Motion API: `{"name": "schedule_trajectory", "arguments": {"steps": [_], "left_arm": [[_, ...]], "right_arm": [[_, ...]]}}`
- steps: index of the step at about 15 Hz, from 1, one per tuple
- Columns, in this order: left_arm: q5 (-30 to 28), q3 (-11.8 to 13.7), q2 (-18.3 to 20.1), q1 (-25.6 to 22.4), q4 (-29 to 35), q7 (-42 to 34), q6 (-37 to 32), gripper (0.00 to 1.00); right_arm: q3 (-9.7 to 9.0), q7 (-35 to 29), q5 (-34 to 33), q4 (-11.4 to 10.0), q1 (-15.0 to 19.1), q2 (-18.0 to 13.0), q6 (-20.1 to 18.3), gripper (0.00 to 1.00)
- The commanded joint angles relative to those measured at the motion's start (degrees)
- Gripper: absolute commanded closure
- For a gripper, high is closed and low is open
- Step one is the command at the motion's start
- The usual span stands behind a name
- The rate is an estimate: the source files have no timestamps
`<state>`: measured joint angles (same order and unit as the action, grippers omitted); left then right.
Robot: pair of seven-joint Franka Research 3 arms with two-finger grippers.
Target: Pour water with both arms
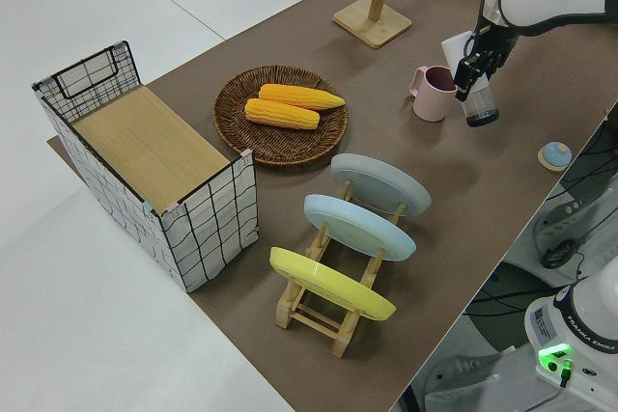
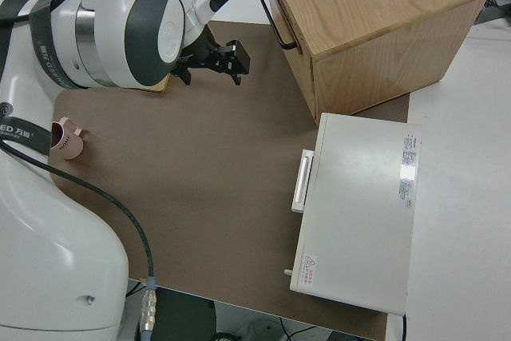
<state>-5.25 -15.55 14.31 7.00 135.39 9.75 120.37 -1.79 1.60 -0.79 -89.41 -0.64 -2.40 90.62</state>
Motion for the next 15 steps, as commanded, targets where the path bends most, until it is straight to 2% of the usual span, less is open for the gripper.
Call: {"name": "schedule_trajectory", "arguments": {"steps": [1,6,15], "left_arm": [[4.9,0.3,3.1,-2.7,1.0,4.6,5.7,1.0],[9.4,0.3,3.5,-7.1,0.4,5.4,7.6,1.0],[11.6,0.2,2.3,-20.3,-4.3,6.8,22.5,1.0]], "right_arm": [[0.12,1.2,0.9,0.6,0.0,0.3,-0.2,0.009],[0.12,1.2,0.9,0.6,0.0,0.3,-0.2,0.007],[0.12,1.2,0.9,0.6,0.0,0.3,-0.2,0.009]]}}
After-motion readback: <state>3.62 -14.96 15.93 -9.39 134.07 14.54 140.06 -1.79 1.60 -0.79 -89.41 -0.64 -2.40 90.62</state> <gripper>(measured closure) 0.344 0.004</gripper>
